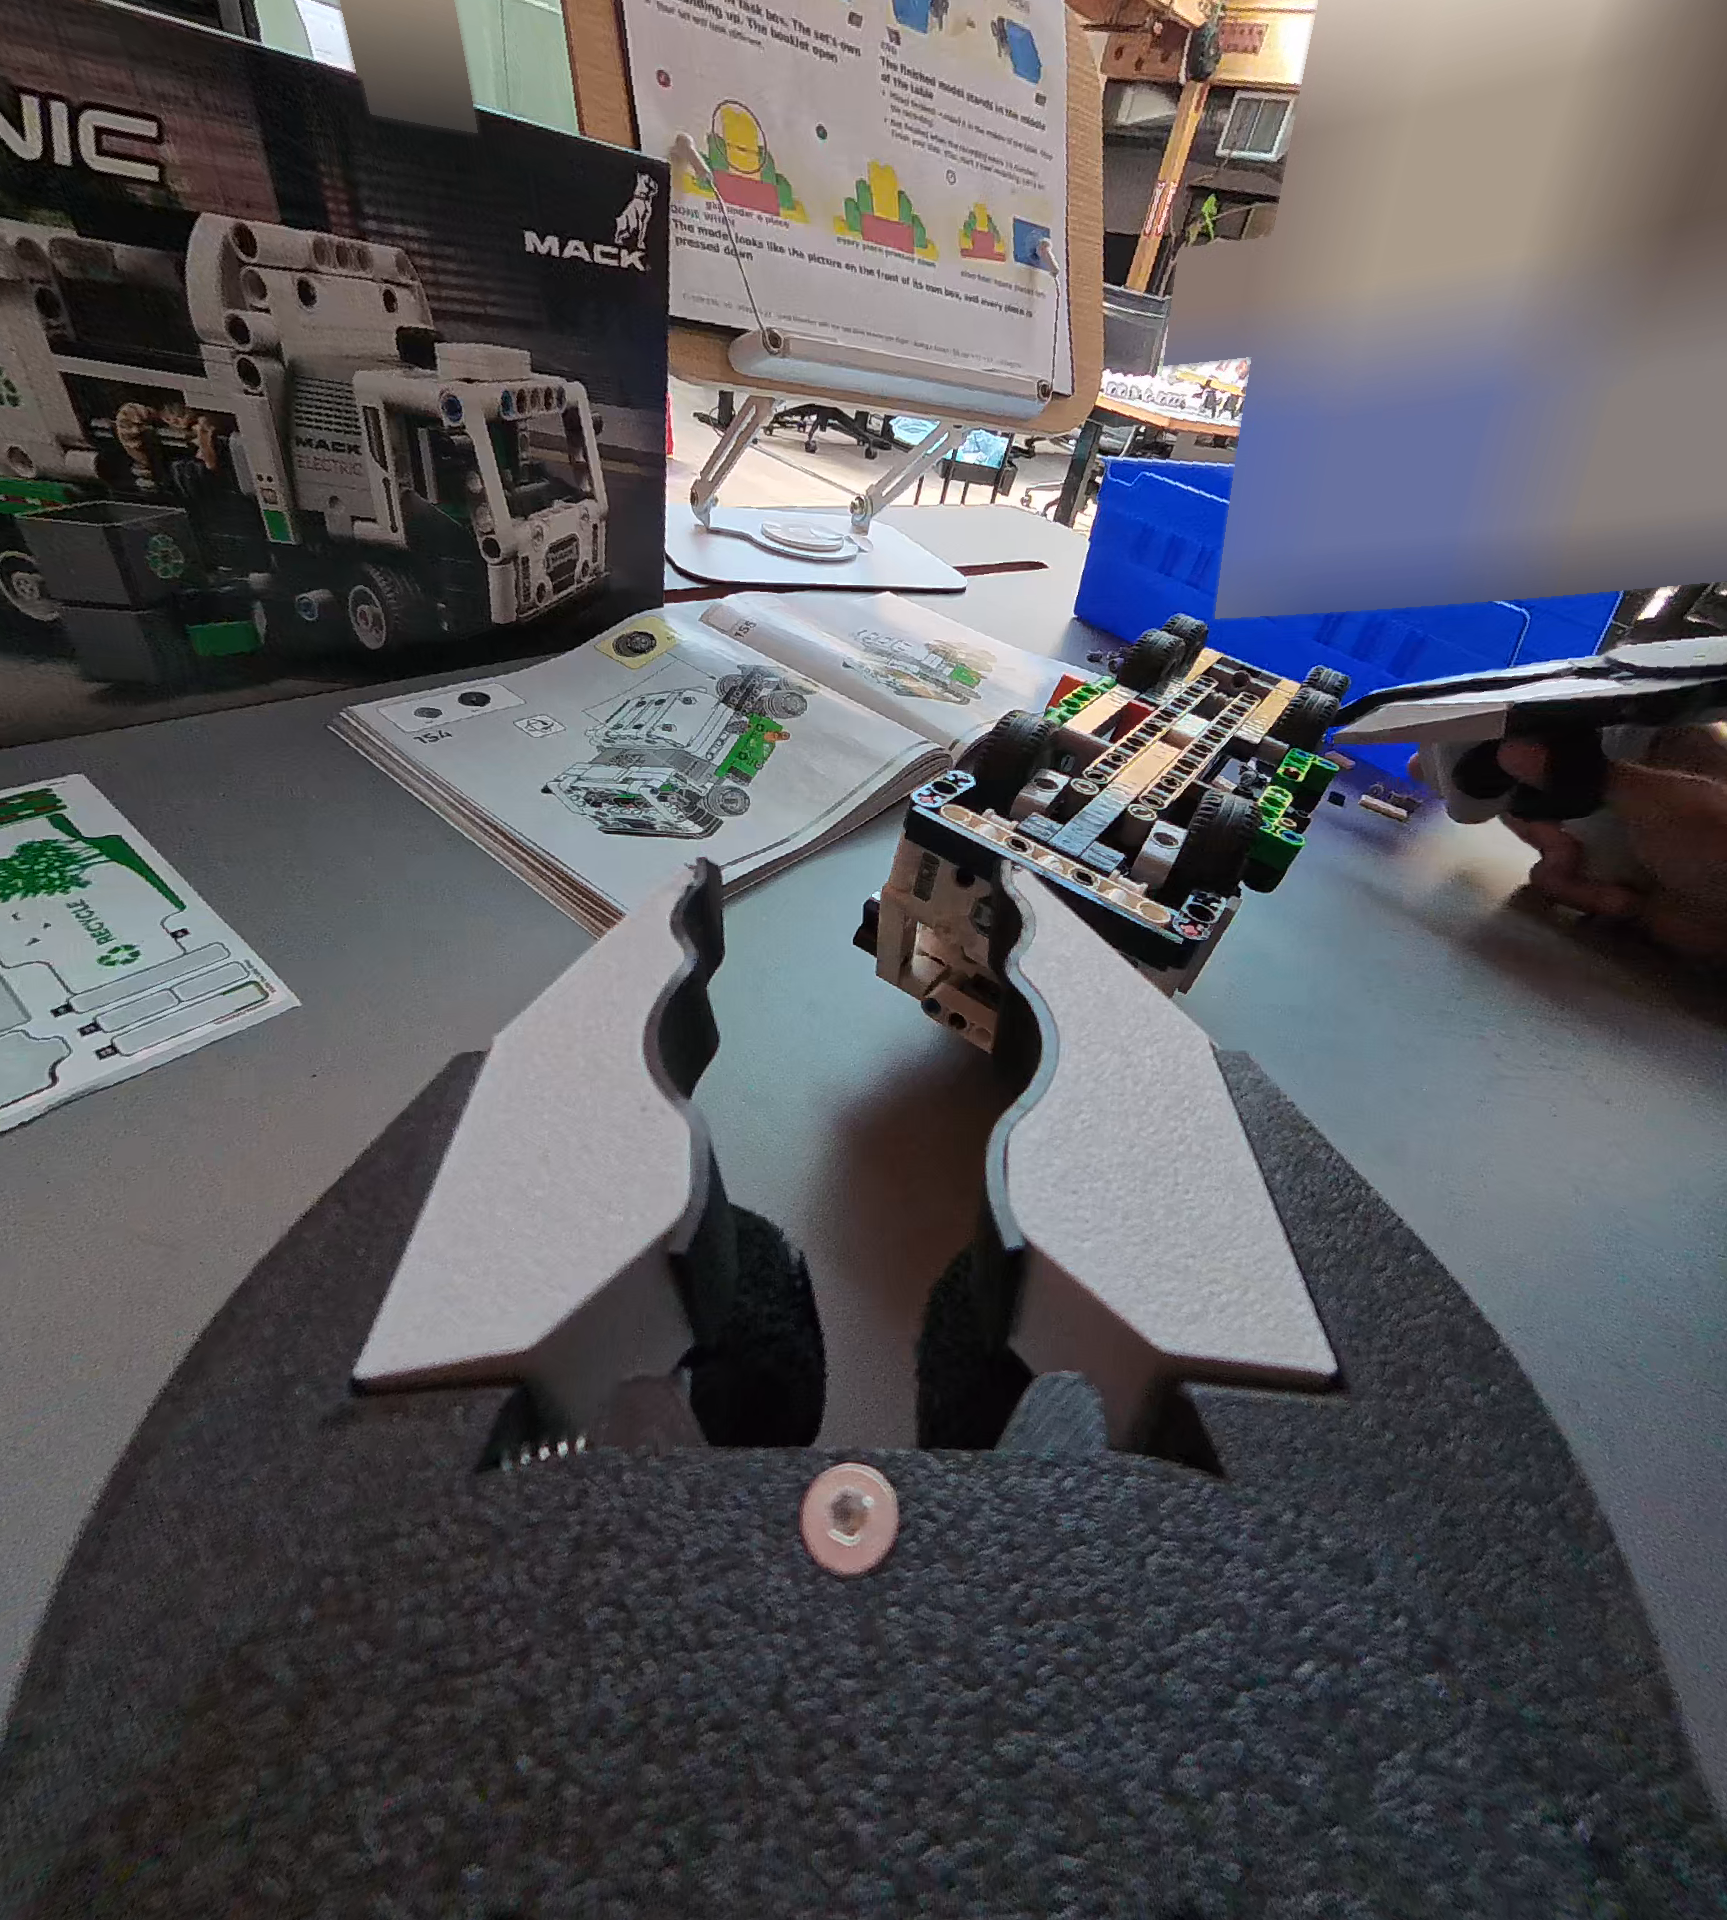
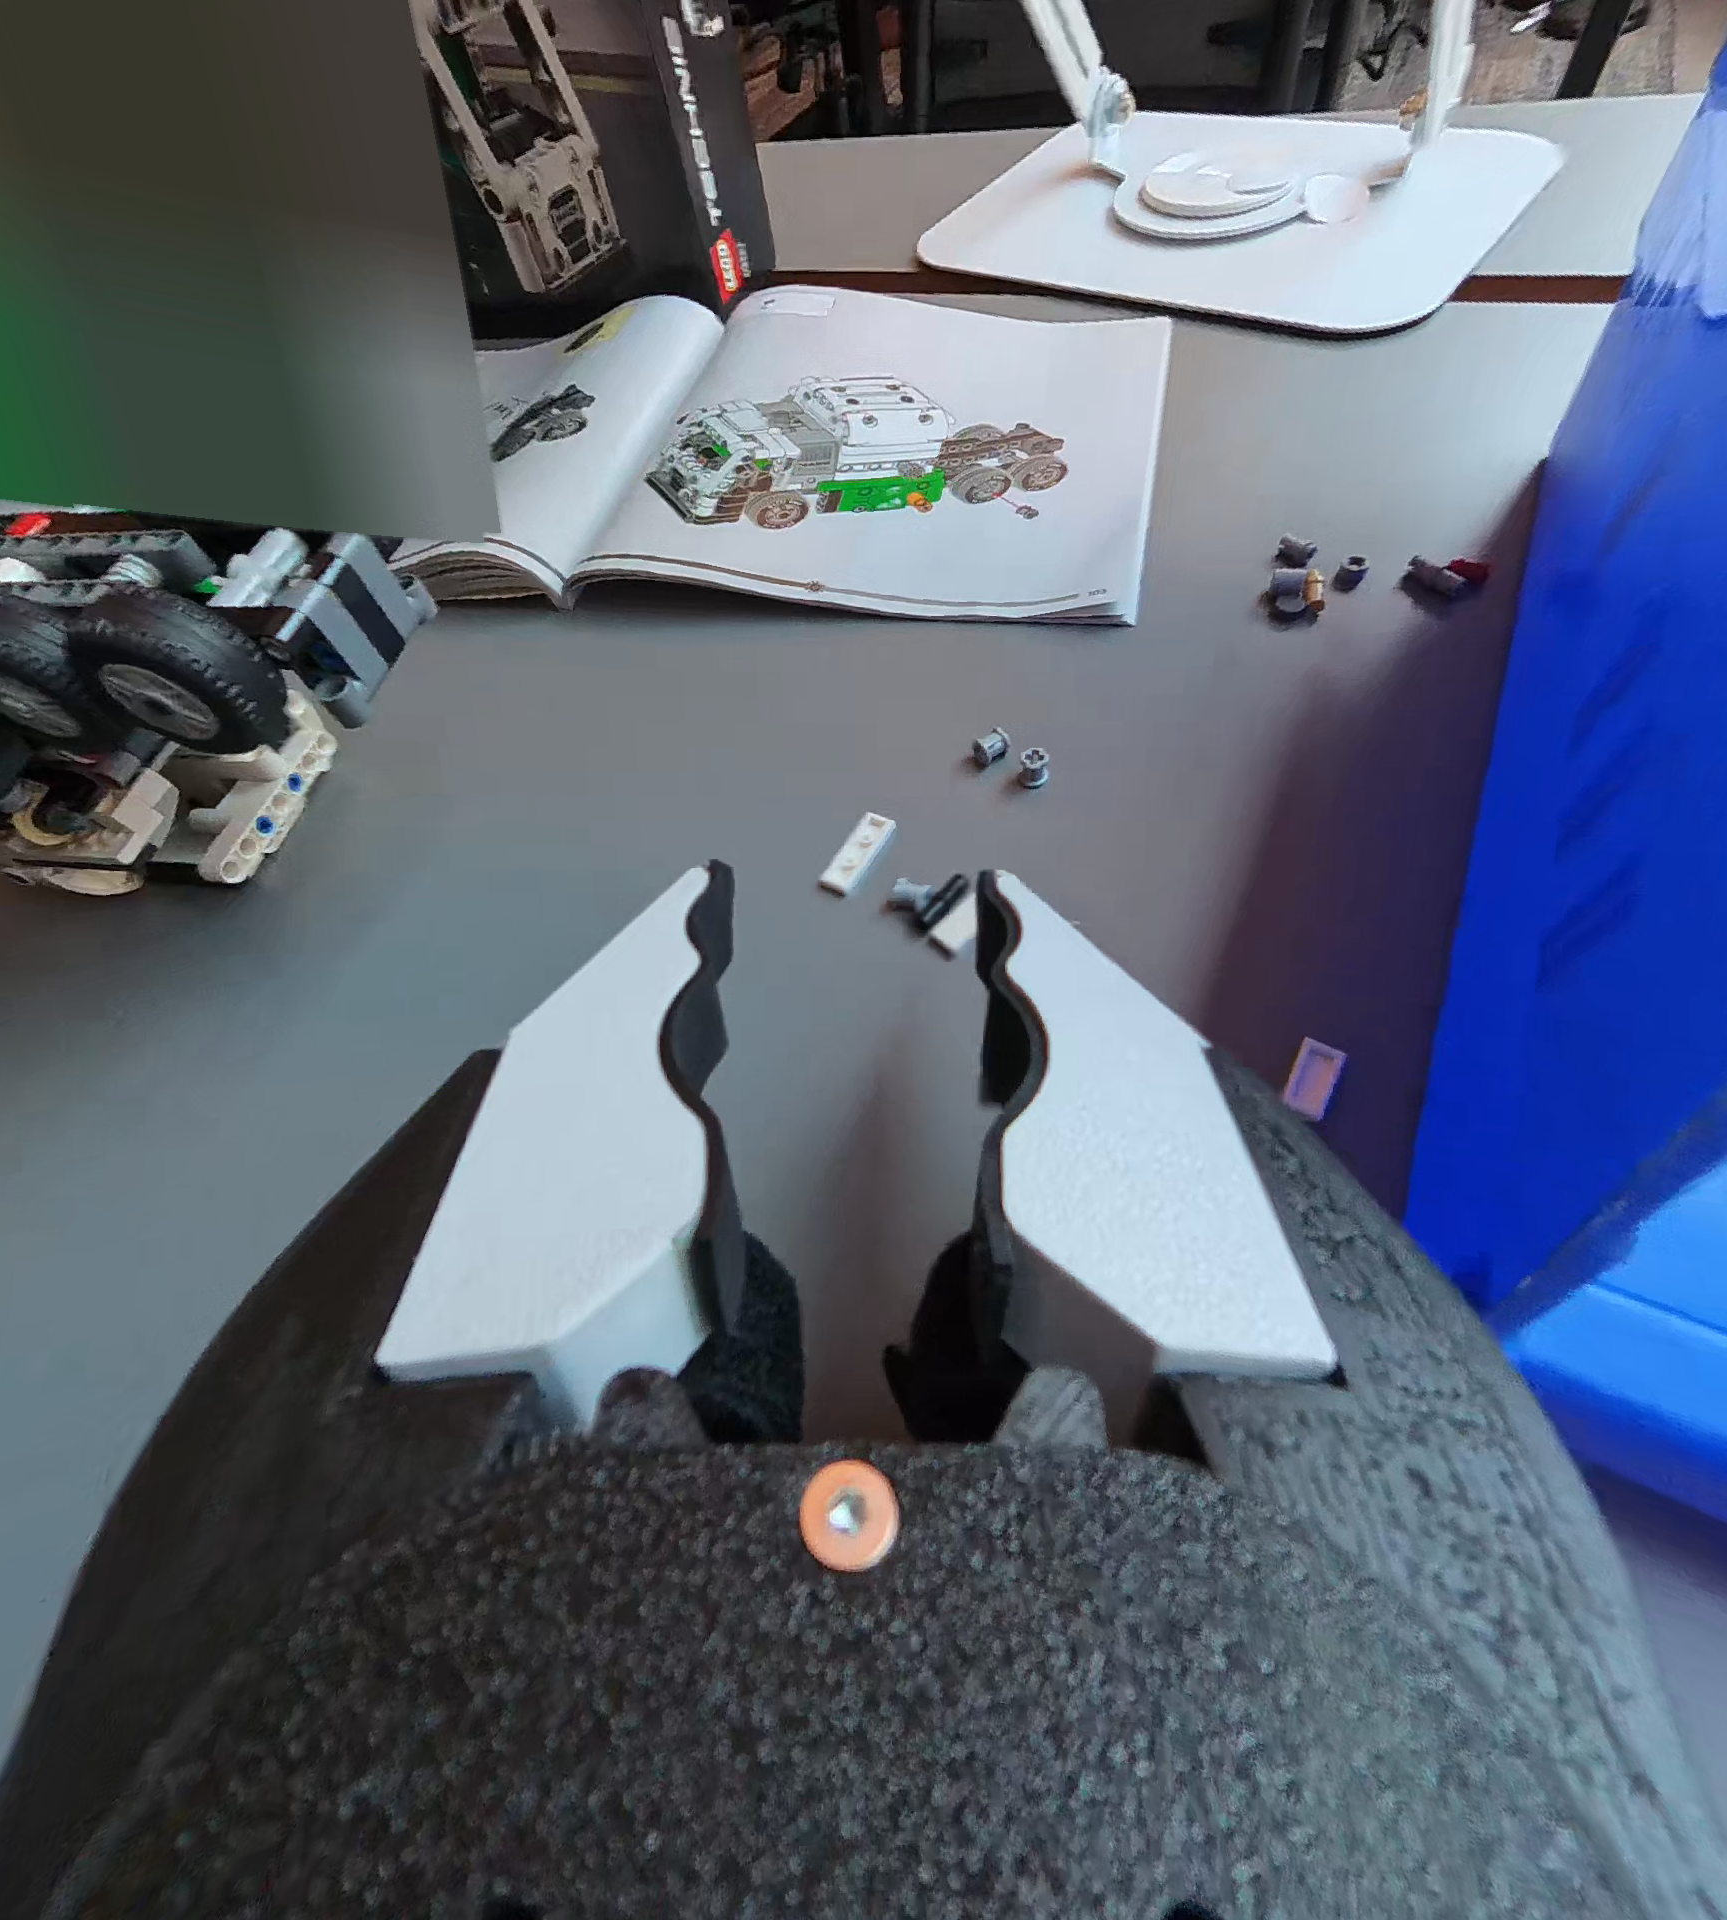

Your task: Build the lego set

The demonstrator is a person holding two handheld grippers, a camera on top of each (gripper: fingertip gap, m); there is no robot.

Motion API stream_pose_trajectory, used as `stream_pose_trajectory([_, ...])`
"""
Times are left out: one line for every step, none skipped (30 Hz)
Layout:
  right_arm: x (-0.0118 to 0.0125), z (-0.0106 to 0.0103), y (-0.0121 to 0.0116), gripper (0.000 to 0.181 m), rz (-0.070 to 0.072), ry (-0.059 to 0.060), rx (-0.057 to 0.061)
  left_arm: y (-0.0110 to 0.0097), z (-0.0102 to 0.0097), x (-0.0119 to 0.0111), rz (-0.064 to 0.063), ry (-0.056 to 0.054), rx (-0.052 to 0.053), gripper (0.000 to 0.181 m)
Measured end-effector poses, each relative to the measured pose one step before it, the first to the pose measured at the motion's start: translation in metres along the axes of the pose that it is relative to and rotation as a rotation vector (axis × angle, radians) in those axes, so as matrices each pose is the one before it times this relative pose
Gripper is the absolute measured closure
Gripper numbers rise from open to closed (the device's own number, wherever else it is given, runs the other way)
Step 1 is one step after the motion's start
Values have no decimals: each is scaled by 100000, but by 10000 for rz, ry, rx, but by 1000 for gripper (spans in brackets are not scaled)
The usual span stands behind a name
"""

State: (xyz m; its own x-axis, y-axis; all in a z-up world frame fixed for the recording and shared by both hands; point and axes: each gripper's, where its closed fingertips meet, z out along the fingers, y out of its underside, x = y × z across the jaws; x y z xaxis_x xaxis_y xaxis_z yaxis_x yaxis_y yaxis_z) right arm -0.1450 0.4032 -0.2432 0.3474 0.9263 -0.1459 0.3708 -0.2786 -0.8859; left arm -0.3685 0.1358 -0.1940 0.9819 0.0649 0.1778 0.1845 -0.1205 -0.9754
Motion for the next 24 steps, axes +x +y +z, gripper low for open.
stream_pose_trajectory([896, -247, -2, 140, -107, 567, 34, 45, 30, 18, -4, 10, -30, 133])
stream_pose_trajectory([795, -192, 97, 144, -45, 493, -20, 23, 26, 14, 8, 5, -19, 133])
stream_pose_trajectory([346, -91, 141, 145, -40, 243, -59, 10, 5, 3, 13, -6, -5, 133])
stream_pose_trajectory([309, -17, 195, 147, -49, 280, -110, -6, -2, 13, 14, -7, 1, 133])
stream_pose_trajectory([380, 81, 165, 150, -97, 355, -124, 5, 8, 6, 11, -4, -2, 134])
stream_pose_trajectory([472, 239, 2, 155, -129, 410, -93, 14, 12, -1, 9, -4, -10, 134])
stream_pose_trajectory([444, 418, 51, 157, -152, 391, -246, 31, 23, 27, 19, 6, -22, 135])
stream_pose_trajectory([445, 538, 288, 156, -149, 350, -491, 28, 30, 67, 45, 11, -21, 135])
stream_pose_trajectory([229, 541, 290, 155, -107, 186, -512, 25, 15, 83, 72, 1, -12, 135])
stream_pose_trajectory([80, 383, 132, 156, -65, 75, -366, 12, 7, 78, 89, -15, -5, 135])
stream_pose_trajectory([-120, 236, 26, 156, -43, -49, -209, 8, -1, 76, 98, -26, -1, 135])
stream_pose_trajectory([-175, 76, -117, 157, -28, -83, -43, 9, 4, 80, 103, -20, 4, 136])
stream_pose_trajectory([100, -15, -87, 162, -31, 75, 37, -8, -4, 87, 98, -18, 9, 136])
stream_pose_trajectory([193, -1, 95, 165, -43, 106, -35, -10, -18, 71, 78, -9, 15, 136])
stream_pose_trajectory([80, 63, 192, 165, 6, 24, -83, -23, -31, 60, 47, 4, 21, 137])
stream_pose_trajectory([-69, 100, 167, 165, 68, -76, -54, -29, -22, 29, 19, 11, 27, 137])
stream_pose_trajectory([-125, 146, 176, 164, 104, -126, -79, -37, -25, 14, -10, 20, 21, 137])
stream_pose_trajectory([-103, 179, 256, 164, 84, -108, -141, -7, -10, 4, -39, 35, 8, 137])
stream_pose_trajectory([-16, 175, 304, 164, 53, -54, -153, -3, -13, 21, -52, 54, 3, 137])
stream_pose_trajectory([61, 85, 145, 164, 33, 15, -74, -25, -18, 15, -54, 55, 11, 137])
stream_pose_trajectory([125, -1, 68, 165, -4, 68, -14, -30, -29, -13, -56, 36, 23, 137])
stream_pose_trajectory([24, 32, 22, 167, 1, 11, -32, -53, -33, -25, -54, 21, 34, 137])
stream_pose_trajectory([-61, 5, 5, 169, 3, -10, -20, -63, -47, -37, -45, 10, 44, 138])
stream_pose_trajectory([14, 33, 22, 173, -78, 62, -34, -57, -40, -52, -38, -5, 39, 138])
